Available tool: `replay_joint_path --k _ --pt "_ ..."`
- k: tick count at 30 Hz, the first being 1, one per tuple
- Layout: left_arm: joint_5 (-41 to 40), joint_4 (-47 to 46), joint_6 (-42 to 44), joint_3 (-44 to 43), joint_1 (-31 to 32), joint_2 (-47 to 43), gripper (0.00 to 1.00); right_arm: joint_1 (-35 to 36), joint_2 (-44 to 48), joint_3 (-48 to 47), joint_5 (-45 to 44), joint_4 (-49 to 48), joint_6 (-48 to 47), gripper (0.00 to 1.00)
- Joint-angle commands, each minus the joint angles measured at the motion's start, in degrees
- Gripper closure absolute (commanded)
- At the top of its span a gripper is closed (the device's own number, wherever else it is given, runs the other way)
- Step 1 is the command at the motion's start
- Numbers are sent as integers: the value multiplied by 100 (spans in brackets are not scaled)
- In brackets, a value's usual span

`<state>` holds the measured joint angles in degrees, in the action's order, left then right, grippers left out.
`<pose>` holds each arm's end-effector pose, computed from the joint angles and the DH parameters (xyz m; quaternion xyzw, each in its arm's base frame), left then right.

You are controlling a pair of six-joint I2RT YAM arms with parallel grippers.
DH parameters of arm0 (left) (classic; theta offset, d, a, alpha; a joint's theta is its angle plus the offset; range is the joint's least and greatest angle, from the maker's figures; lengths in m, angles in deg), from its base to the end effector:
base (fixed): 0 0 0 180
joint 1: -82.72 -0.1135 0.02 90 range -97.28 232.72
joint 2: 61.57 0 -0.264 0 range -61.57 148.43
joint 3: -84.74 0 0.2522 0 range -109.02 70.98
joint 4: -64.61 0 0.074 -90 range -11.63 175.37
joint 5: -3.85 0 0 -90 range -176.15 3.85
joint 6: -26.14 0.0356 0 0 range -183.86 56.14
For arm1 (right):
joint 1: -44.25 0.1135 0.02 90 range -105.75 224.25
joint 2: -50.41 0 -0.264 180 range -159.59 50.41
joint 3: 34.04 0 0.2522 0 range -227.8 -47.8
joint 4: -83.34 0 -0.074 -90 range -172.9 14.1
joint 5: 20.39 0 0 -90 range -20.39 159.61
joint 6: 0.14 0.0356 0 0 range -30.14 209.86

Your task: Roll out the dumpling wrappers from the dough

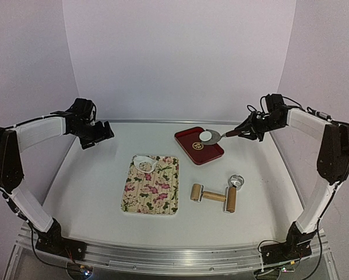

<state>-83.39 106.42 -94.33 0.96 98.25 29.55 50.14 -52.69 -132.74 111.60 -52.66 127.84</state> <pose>0.3338 -0.0945 0.2624 -0.1135 0.9300 -0.1571 0.3123 0.3934 0.0645 0.2762 0.1190 0.8739 0.4345 0.1824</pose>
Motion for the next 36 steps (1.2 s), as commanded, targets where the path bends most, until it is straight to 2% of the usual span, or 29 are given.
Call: replay_joint_path --k 1,8,16,24,32,36 --pt "-179 -183 8 1 -39 -282 5 38 -165 -734 -571 643 -978 100" --pt "-180 -216 -36 177 -38 -359 5 304 -485 -1306 -1089 1044 -1615 100" --pt "-180 -260 -44 169 -37 -358 5 822 -658 -1597 -2268 1465 -2048 100" --pt "-123 -300 -122 288 -39 -426 5 1493 -964 -2339 -3581 2028 -2683 100" --pt "-218 -327 -169 518 -41 -702 5 1718 -697 -2417 -4983 2050 -2901 100" --pt "-221 -319 -186 597 -36 -831 5 1723 -501 -2604 -5310 2048 -2860 100"
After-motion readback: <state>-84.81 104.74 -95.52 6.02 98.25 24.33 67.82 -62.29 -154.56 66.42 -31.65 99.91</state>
